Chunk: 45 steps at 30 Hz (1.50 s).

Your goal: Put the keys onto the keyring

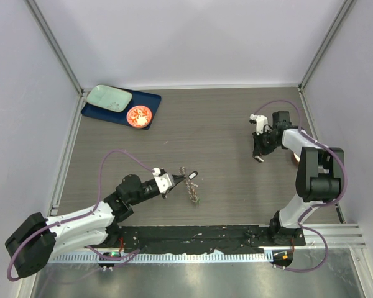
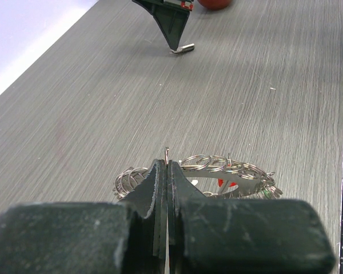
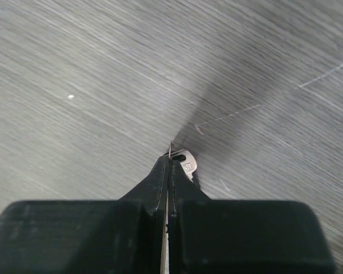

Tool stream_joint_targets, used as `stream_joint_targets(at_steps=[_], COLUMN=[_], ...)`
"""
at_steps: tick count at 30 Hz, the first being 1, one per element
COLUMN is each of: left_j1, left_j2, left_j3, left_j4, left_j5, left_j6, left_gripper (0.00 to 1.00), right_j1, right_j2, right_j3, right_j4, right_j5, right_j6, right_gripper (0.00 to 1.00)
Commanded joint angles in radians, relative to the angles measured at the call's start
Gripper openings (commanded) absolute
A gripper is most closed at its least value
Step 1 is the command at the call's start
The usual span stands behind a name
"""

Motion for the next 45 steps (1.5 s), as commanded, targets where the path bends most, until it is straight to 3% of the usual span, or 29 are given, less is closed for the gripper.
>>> stream_joint_targets(at_steps=[1, 6, 17, 22, 26, 35, 45], left_j1=[-0.008, -0.010, -0.020, -0.024, -0.025, -0.033, -0.057], left_j2=[0.008, 0.012, 0.041, -0.011, -0.032, -0.017, -0.018], left_j3=[0.025, 0.031, 0.051, 0.053, 0.053, 0.076, 0.149], left_j4=[-0.051, -0.051, -0.048, -0.049, -0.049, -0.057, -0.141], left_j5=[0.023, 0.095, 0.204, 0.227, 0.231, 0.216, 0.173], left_j6=[0.010, 0.013, 0.016, 0.015, 0.027, 0.029, 0.039], left_gripper=[0.00, 0.00, 0.00, 0.00, 0.00, 0.00, 0.00], right_j1=[0.062, 0.203, 0.442, 0.563, 0.675, 0.787, 0.892], right_j2=[-0.126, -0.252, -0.506, -0.580, -0.615, -0.645, -0.669], right_j3=[0.040, 0.028, 0.080, 0.083, 0.074, 0.071, -0.003], right_j4=[-0.020, -0.042, -0.266, -0.290, -0.260, -0.259, -0.196], right_j5=[0.044, 0.193, 0.118, 0.054, -0.006, -0.051, 0.021], right_j6=[0.001, 0.001, -0.062, -0.028, -0.010, -0.048, -0.037], right_gripper=[0.01, 0.01, 0.01, 0.01, 0.01, 0.01, 0.01])
